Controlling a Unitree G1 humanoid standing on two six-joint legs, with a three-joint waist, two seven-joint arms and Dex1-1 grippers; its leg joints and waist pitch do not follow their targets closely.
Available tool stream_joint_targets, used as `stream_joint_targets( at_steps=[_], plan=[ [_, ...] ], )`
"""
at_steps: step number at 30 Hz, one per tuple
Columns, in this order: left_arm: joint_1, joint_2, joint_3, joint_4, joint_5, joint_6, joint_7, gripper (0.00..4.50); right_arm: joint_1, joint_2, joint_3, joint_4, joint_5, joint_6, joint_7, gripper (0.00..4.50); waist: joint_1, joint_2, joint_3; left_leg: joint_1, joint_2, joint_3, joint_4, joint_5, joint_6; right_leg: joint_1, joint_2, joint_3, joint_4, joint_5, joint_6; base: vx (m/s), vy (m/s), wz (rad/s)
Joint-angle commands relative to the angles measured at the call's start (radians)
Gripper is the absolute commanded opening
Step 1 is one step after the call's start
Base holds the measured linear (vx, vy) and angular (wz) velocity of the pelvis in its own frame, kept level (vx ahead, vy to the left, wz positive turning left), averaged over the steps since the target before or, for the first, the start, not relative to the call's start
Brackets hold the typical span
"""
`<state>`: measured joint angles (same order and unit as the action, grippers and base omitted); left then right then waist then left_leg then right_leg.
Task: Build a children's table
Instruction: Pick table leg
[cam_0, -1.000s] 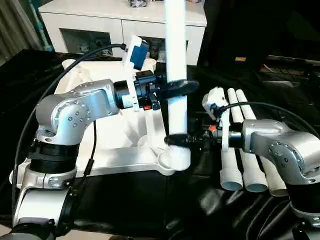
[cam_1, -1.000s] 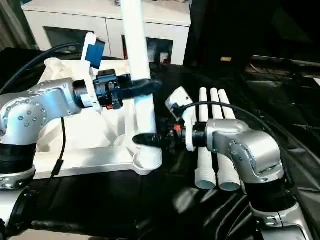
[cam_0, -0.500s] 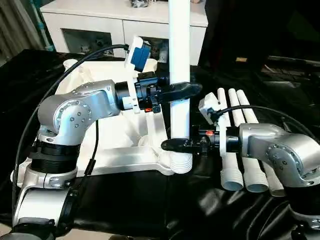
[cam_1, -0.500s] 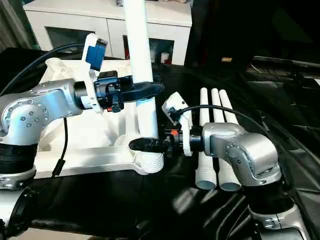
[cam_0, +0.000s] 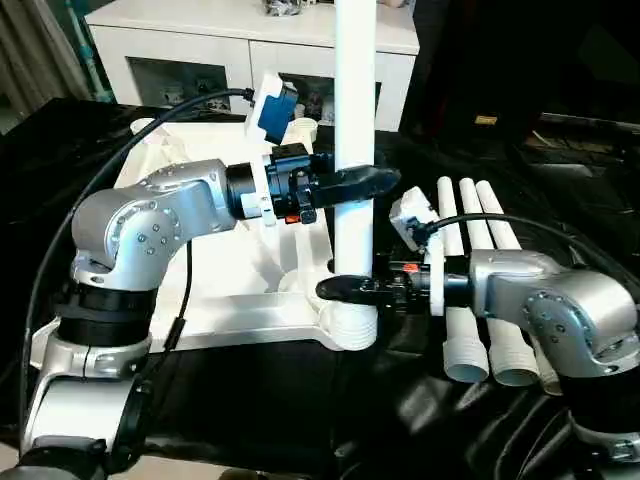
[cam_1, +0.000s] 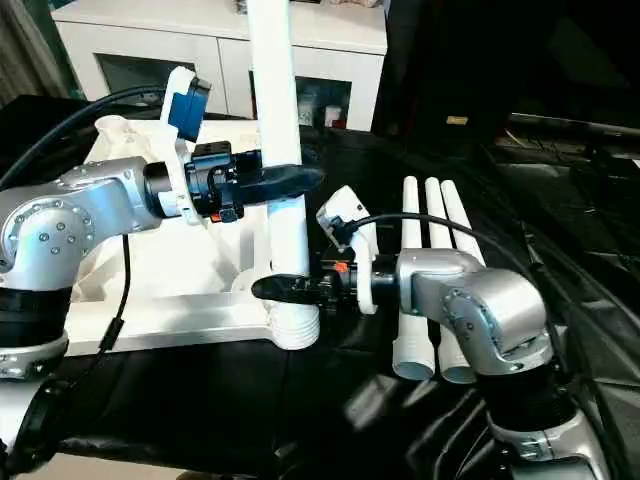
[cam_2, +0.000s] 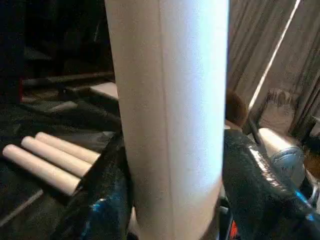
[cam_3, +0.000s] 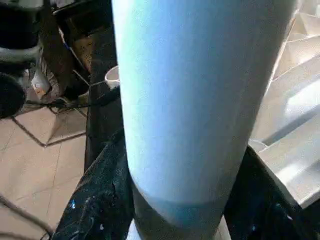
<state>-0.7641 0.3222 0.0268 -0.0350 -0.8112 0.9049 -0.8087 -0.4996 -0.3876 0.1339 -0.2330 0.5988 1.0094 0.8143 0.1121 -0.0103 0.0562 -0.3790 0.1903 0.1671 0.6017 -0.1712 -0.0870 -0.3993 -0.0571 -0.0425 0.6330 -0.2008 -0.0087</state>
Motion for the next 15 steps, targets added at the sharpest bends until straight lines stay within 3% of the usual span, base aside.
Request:
stream_joint_targets(
  at_steps=[1,3,4,5,6,9,10,11,12,13,15],
  plan=[
    [0.003,-0.045,0.077,-0.014,-0.061,-0.044,0.040,2.93,0.011,0.017,-0.049,-0.001,0.011,-0.019,-0.047,1.86,0.003,0.012,-0.075,0.011,0.025,-0.007,-0.061,-0.132,-0.029,0.064,-0.067,0.040,-0.063,-0.028,-0.216,0.000,0.000,0.00],
    [0.007,-0.082,0.122,-0.010,-0.085,-0.093,0.057,2.93,0.011,0.037,-0.074,0.006,0.018,-0.013,-0.074,1.86,0.005,0.013,-0.077,0.012,0.025,-0.008,-0.060,-0.128,-0.026,0.064,-0.066,0.039,-0.062,-0.022,-0.217,0.000,0.000,0.00],
    [0.006,-0.142,0.209,0.004,-0.160,-0.133,0.118,2.93,0.004,0.087,-0.131,0.027,0.030,-0.008,-0.141,1.86,0.004,0.014,-0.075,0.010,0.024,-0.007,-0.059,-0.136,-0.025,0.063,-0.067,0.039,-0.063,-0.023,-0.223,0.000,0.000,0.00],
    [0.006,-0.142,0.209,0.004,-0.160,-0.133,0.118,2.93,0.004,0.087,-0.131,0.027,0.030,-0.008,-0.141,1.86,0.004,0.012,-0.076,0.008,0.022,-0.007,-0.059,-0.143,-0.025,0.064,-0.069,0.038,-0.067,-0.031,-0.231,0.000,0.000,0.00],
    [0.009,-0.168,0.259,0.004,-0.222,-0.141,0.141,2.93,0.001,0.112,-0.161,0.042,0.026,-0.023,-0.180,1.86,0.006,0.014,-0.077,0.010,0.023,-0.008,-0.060,-0.139,-0.027,0.063,-0.066,0.037,-0.064,-0.033,-0.226,0.000,0.000,0.00],
    [0.040,-0.151,0.264,-0.033,-0.185,-0.169,0.153,2.93,0.001,0.125,-0.173,0.060,-0.001,-0.053,-0.218,1.86,0.004,0.019,-0.076,0.013,0.025,-0.010,-0.063,-0.144,-0.035,0.061,-0.064,0.036,-0.065,-0.041,-0.200,0.000,0.000,0.00],
    [0.080,-0.113,0.227,-0.057,-0.063,-0.203,0.177,2.93,0.009,0.126,-0.159,0.067,-0.059,-0.124,-0.252,1.86,0.004,0.026,-0.075,0.012,0.023,-0.011,-0.063,-0.147,-0.035,0.060,-0.062,0.036,-0.065,-0.046,-0.191,0.000,0.000,0.00],
    [0.112,-0.087,0.204,-0.072,0.027,-0.229,0.200,2.93,0.016,0.127,-0.146,0.067,-0.094,-0.173,-0.268,1.86,-0.003,0.025,-0.074,0.011,0.028,-0.012,-0.067,-0.149,-0.039,0.059,-0.062,0.036,-0.068,-0.052,-0.159,0.000,0.000,0.00],
    [0.140,-0.062,0.182,-0.084,0.089,-0.249,0.207,2.93,0.022,0.123,-0.131,0.063,-0.136,-0.227,-0.284,1.86,-0.002,0.024,-0.074,0.013,0.026,-0.011,-0.066,-0.151,-0.038,0.060,-0.063,0.038,-0.071,-0.073,-0.133,0.000,0.000,0.00],
    [0.140,-0.062,0.182,-0.084,0.089,-0.249,0.207,2.93,0.022,0.123,-0.131,0.063,-0.136,-0.227,-0.284,1.86,0.000,0.025,-0.075,0.012,0.027,-0.012,-0.067,-0.148,-0.040,0.059,-0.065,0.038,-0.071,-0.086,-0.123,0.000,0.000,0.00],
    [0.196,-0.016,0.149,-0.094,0.192,-0.274,0.248,2.93,0.035,0.144,-0.121,0.064,-0.201,-0.375,-0.317,1.86,-0.001,0.031,-0.075,0.014,0.025,-0.010,-0.066,-0.148,-0.047,0.054,-0.063,0.039,-0.072,-0.103,-0.114,0.000,0.000,0.00]
  ],
)
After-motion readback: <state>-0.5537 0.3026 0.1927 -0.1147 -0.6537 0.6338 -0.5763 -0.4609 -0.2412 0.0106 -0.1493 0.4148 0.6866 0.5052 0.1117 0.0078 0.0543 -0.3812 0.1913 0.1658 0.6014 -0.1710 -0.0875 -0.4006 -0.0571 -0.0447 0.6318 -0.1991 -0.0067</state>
